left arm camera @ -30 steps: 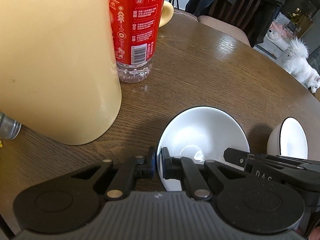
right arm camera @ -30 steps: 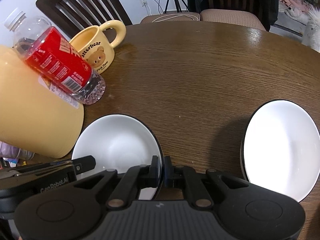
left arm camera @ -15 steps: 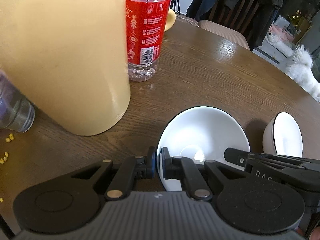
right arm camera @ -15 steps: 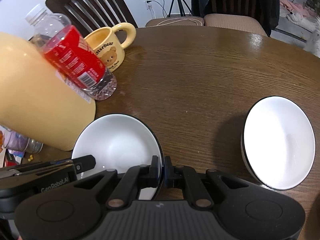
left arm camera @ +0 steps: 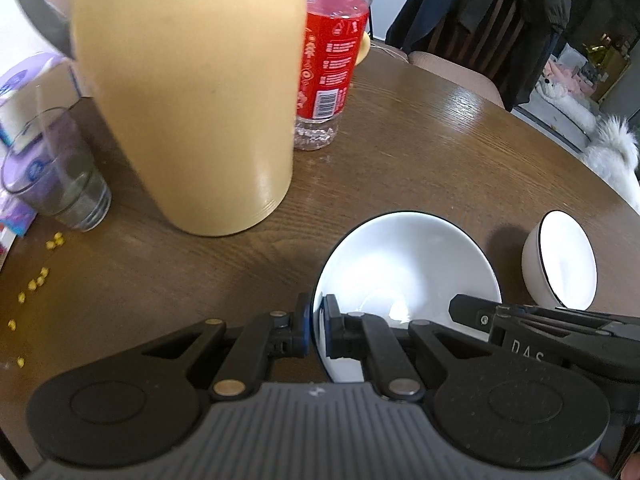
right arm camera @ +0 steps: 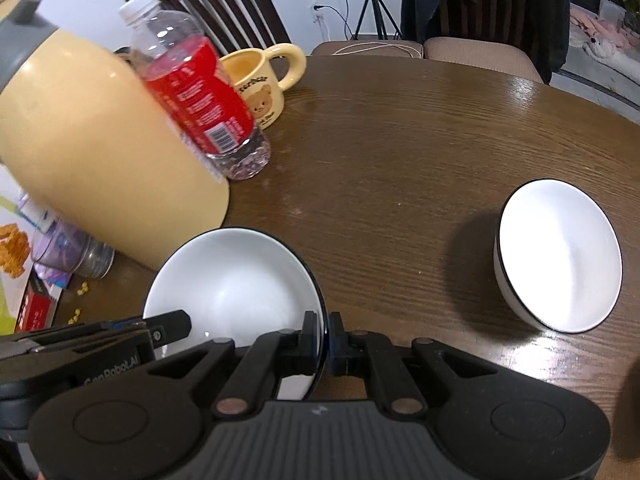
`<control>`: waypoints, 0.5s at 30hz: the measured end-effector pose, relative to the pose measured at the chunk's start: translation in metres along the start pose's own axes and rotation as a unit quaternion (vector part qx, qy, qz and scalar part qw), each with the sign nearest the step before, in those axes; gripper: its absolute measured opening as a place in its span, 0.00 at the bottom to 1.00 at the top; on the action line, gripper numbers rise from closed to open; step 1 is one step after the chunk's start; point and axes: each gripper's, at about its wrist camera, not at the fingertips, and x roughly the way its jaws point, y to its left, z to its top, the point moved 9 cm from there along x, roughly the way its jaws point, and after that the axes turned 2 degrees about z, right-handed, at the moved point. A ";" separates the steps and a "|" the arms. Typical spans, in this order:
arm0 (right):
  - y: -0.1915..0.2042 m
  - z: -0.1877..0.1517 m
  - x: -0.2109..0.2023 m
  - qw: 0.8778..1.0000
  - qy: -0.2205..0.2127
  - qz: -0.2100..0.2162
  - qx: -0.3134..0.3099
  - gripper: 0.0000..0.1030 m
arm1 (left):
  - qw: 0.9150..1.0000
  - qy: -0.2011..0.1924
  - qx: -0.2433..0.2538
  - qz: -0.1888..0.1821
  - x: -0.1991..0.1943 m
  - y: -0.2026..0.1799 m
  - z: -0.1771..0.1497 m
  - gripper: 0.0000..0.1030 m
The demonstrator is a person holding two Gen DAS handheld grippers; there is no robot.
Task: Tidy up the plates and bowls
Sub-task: 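Lift and carry the gripped white bowl across the table with both tools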
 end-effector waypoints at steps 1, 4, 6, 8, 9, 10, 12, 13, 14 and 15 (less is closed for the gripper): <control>0.002 -0.002 -0.002 1.000 0.000 0.000 -0.002 0.05 | 1.000 -0.001 -0.001 0.001 -0.003 0.001 -0.002 0.07; 0.009 -0.008 -0.007 1.000 0.000 0.003 -0.009 0.05 | 1.000 -0.004 -0.006 0.003 -0.011 0.008 -0.009 0.07; 0.015 -0.012 -0.010 1.000 0.000 0.005 -0.013 0.05 | 1.000 -0.006 -0.011 0.006 -0.016 0.013 -0.013 0.07; 0.020 -0.016 -0.013 1.000 -0.004 0.010 -0.012 0.05 | 1.000 -0.008 -0.015 0.008 -0.021 0.016 -0.017 0.07; 0.023 -0.017 -0.014 1.000 -0.004 0.011 -0.014 0.05 | 1.000 -0.009 -0.018 0.009 -0.024 0.019 -0.019 0.07; 0.026 -0.020 -0.015 1.000 -0.004 0.013 -0.017 0.05 | 1.000 -0.010 -0.020 0.010 -0.027 0.021 -0.022 0.07; 0.032 -0.024 -0.018 1.000 -0.003 0.016 -0.021 0.05 | 1.000 -0.012 -0.025 0.012 -0.032 0.026 -0.026 0.07; 0.034 -0.026 -0.019 1.000 -0.003 0.017 -0.023 0.05 | 0.999 -0.012 -0.028 0.013 -0.034 0.028 -0.029 0.07; 0.037 -0.029 -0.020 0.999 -0.003 0.018 -0.026 0.05 | 0.999 -0.013 -0.030 0.014 -0.037 0.030 -0.031 0.07; 0.039 -0.031 -0.022 0.999 -0.002 0.019 -0.028 0.05 | 0.999 -0.013 -0.032 0.015 -0.039 0.033 -0.033 0.07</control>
